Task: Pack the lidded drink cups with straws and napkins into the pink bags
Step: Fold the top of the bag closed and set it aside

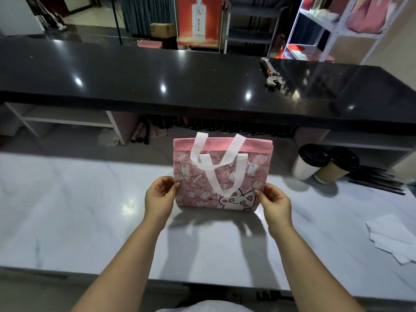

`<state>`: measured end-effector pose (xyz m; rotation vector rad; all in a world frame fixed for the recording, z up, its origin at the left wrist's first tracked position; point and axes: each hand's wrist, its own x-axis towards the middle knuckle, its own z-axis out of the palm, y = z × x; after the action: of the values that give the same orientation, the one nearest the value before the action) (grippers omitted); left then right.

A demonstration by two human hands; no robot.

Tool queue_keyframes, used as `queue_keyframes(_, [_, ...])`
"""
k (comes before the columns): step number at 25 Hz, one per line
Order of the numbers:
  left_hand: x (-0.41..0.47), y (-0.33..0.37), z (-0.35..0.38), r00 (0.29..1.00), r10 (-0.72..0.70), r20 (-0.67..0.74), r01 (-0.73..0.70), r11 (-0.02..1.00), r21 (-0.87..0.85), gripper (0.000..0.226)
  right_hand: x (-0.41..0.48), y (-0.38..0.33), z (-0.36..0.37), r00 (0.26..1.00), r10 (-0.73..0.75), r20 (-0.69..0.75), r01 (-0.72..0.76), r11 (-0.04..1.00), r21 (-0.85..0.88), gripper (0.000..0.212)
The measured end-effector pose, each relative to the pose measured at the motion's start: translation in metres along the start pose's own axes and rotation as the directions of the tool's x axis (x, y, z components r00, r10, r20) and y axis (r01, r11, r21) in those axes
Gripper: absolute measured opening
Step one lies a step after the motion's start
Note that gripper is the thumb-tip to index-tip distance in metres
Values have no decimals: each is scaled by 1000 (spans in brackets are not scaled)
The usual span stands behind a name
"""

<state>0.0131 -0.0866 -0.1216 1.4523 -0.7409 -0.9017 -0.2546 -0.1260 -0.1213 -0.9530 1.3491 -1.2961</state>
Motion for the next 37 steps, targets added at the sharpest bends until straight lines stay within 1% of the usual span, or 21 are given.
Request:
queue_keyframes(2, [-7,-4,-1,1000,-24,9,23,998,61,18,-2,9,-5,999,49,5,-48,998,-34,25])
queue_keyframes(4, [-12,-5,1,998,-56,-30,59,995,84,17,1,11,-3,997,70,8,-70,997,-33,27])
queue_keyframes(7, [-13,-7,1,992,-92,-82,96,995,42,16,7,14,-3,996,83,11,-83,996,-25,23])
queue_keyframes(10, [-21,-17,0,981,-137,-140,144,989,43,13,8,20,-9,989,145,-31,-146,989,-30,17])
queue_keyframes(12, [-30,-17,0,973,-141,-181,149,988,32,11,4,17,-5,990,140,-36,-140,990,-20,17])
queue_keyframes(13, [-33,-14,-1,972,-132,-197,138,990,15,11,3,12,1,992,120,-33,-119,993,11,18])
queue_keyframes(15, [-38,-3,-11,960,-111,-255,105,994,-38,10,5,2,20,995,94,28,-96,994,50,19])
queue_keyframes(17, [-46,7,-32,927,-92,-363,67,995,-80,10,6,-7,48,978,94,186,-103,994,39,20])
queue_keyframes(19, [-57,15,-62,866,-65,-495,27,996,-82,12,1,-14,80,919,92,384,-107,994,19,26])
queue_keyframes(21, [-70,23,-95,814,-36,-580,-20,996,-89,19,-12,-23,110,849,82,522,-94,996,-4,31])
queue_keyframes(23, [-84,29,-123,778,-26,-628,-49,994,-101,24,-30,-33,137,806,50,590,-65,998,4,30])
queue_keyframes(26, [-110,40,-169,721,-6,-693,-117,985,-130,22,-64,-42,181,742,27,670,-51,999,16,29])
queue_keyframes(28, [-131,46,-208,668,-2,-744,-174,972,-159,22,-96,-45,216,679,25,733,-52,999,14,28])
queue_keyframes(30, [-150,52,-248,620,-16,-785,-217,957,-191,21,-127,-46,252,625,5,781,-70,996,49,24])
queue_keyframes(33, [-193,62,-335,522,-51,-852,-312,917,-246,18,-203,-39,322,535,0,845,-110,991,69,22])
queue_keyframes(37, [-267,70,-467,375,-97,-922,-411,874,-259,16,-343,-16,420,399,6,917,-204,975,83,19])
